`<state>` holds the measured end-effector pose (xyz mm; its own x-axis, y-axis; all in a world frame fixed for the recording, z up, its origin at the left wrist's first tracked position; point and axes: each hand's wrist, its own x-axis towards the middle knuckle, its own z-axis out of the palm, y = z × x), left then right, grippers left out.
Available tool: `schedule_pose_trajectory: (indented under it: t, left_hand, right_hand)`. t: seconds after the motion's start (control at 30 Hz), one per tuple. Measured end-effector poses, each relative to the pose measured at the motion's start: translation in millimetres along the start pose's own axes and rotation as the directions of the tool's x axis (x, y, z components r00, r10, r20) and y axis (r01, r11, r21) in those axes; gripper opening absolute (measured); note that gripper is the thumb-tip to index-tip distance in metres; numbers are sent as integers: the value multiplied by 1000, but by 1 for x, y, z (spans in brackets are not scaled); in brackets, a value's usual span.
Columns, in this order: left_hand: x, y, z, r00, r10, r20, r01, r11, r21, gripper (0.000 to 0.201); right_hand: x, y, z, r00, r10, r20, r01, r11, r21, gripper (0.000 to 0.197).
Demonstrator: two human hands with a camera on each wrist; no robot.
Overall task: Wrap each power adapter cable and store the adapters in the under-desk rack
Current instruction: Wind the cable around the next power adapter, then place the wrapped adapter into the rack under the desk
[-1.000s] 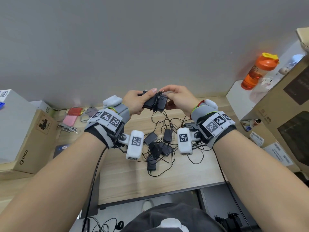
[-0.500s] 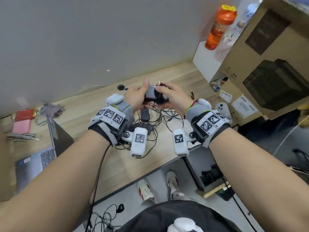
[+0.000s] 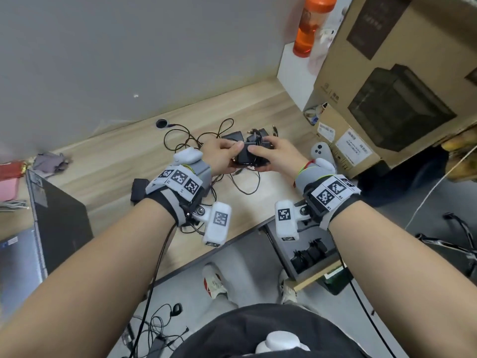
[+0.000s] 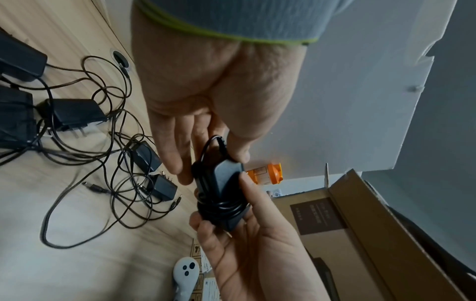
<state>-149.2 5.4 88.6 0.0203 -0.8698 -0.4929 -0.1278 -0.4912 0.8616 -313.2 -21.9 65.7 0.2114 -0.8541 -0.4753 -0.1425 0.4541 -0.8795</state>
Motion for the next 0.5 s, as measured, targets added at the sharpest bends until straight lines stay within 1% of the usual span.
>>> schedule_pose_trajectory:
  t: [0.03, 0.07, 0.1, 0.17, 0.23, 0.27, 0.33, 0.37, 0.43, 0.5]
  left_hand:
    - [0, 0, 10, 1000, -17, -6, 17, 1000, 11, 18]
    - [1, -2, 23, 999, -40, -13, 40, 999, 12, 19]
    - [0, -4, 40, 997, -76, -19, 76, 997, 14, 20]
    - [-1, -11, 59, 992, -126, -27, 127, 992, 25, 20]
    - [2, -22, 104, 986, -160, -44, 161, 987, 28, 15]
    - [2, -27, 113, 984, -170, -54, 172, 985, 31, 14]
    - [3, -39, 136, 979, -193, -62, 195, 980, 34, 21]
    - [4, -51, 159, 973, -221, -61, 224, 974, 35, 25]
    - [4, -72, 192, 964, -264, -37, 265, 964, 38, 31]
    - [3, -96, 223, 956, -294, 12, 292, 954, 63, 37]
  right_hand:
    - [0, 3, -11, 1000, 4, 7, -4, 1000, -7, 46]
    - [-1, 8, -25, 1000, 10, 22, -10, 1000, -19, 46]
    - [-2, 15, -41, 999, 24, 39, -23, 999, -32, 44]
    - [-7, 27, -59, 997, 49, 54, -46, 998, -47, 38]
    - [-11, 45, -99, 994, 94, 55, -89, 993, -80, 37]
    - [-10, 52, -108, 993, 110, 48, -105, 990, -95, 38]
    - [-12, 72, -128, 989, 148, 30, -144, 983, -113, 38]
    - [-13, 88, -147, 983, 182, 26, -177, 975, -132, 40]
    - [-14, 118, -175, 977, 215, 12, -208, 956, -208, 51]
    - [-15, 147, -201, 973, 232, 6, -218, 923, -316, 55]
